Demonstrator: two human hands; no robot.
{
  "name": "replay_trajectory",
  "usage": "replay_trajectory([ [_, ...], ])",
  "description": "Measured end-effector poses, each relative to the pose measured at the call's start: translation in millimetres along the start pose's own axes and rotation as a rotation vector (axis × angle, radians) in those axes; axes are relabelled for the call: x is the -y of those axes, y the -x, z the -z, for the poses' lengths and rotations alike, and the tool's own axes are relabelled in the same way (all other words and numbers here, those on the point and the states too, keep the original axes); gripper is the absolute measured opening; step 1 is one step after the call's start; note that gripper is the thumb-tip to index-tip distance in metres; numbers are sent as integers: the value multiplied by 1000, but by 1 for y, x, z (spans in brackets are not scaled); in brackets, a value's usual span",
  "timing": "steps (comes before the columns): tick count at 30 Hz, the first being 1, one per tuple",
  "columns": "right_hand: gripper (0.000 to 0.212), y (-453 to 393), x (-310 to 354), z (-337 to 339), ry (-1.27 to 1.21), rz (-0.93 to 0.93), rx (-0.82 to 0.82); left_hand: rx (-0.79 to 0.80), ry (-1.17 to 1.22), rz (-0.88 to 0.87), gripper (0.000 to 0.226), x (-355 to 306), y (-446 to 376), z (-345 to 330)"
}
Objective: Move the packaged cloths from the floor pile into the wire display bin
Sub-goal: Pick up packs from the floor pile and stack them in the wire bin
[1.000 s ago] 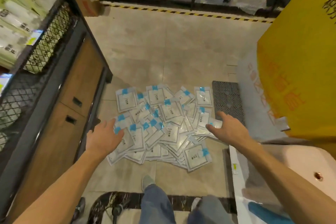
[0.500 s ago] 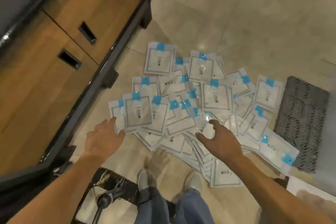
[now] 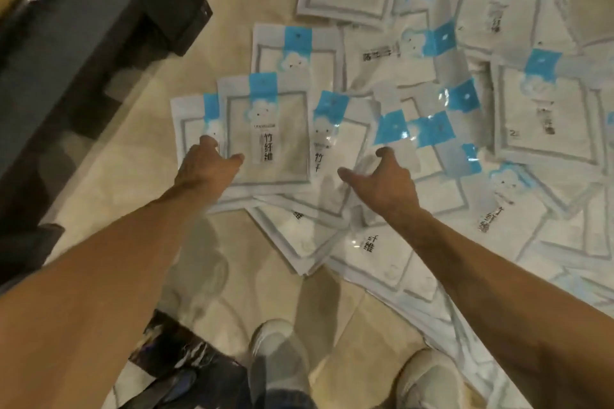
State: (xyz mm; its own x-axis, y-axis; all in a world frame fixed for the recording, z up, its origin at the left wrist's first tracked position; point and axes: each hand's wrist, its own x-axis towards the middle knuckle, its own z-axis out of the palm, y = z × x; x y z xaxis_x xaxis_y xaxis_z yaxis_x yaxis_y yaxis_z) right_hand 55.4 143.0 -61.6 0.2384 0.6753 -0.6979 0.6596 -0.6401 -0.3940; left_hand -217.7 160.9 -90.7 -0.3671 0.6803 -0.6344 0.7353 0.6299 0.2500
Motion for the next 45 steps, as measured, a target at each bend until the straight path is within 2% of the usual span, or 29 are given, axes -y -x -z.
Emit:
replay_trajectory([
  [3,96,-21,2,-20,6,-30,-102,2,116,133,110,-1,-31,-19],
  [5,95,-30,2,-27,22,-37,-144,-3,162,210,136,-5,-42,-26],
  [6,91,-34,2,-29,17,-47,-157,1,195,227,142,-5,-47,-28],
  [8,74,-42,1,-30,-45,-74,-167,9,226,243,127,-7,-50,-30],
  [10,39,-46,-2,-28,-152,-65,-145,7,287,201,92,-2,-52,-28],
  [11,30,-46,-4,-27,-208,-56,-125,1,350,178,78,2,-52,-29],
  [14,19,-40,-9,-19,-465,-11,-62,-14,545,121,44,11,-39,-25],
  [16,16,-31,-11,-8,-625,55,-31,-32,660,60,33,15,-21,-15],
  [18,22,-20,-11,10,-712,75,-39,-29,777,1,38,16,-1,1],
  [25,31,43,9,114,-727,111,-29,-20,955,-79,48,3,83,86],
  [31,20,143,62,244,-815,101,39,-53,1045,-61,41,-49,183,191],
  [34,24,207,95,309,-839,95,36,-48,1116,-111,42,-81,249,254],
  [38,39,296,144,391,-848,110,22,-77,1143,-123,40,-115,338,349],
  [41,32,365,183,447,-847,161,63,-82,1112,-184,39,-131,407,430],
  [45,33,452,231,505,-818,246,128,-79,1067,-284,39,-134,497,522],
])
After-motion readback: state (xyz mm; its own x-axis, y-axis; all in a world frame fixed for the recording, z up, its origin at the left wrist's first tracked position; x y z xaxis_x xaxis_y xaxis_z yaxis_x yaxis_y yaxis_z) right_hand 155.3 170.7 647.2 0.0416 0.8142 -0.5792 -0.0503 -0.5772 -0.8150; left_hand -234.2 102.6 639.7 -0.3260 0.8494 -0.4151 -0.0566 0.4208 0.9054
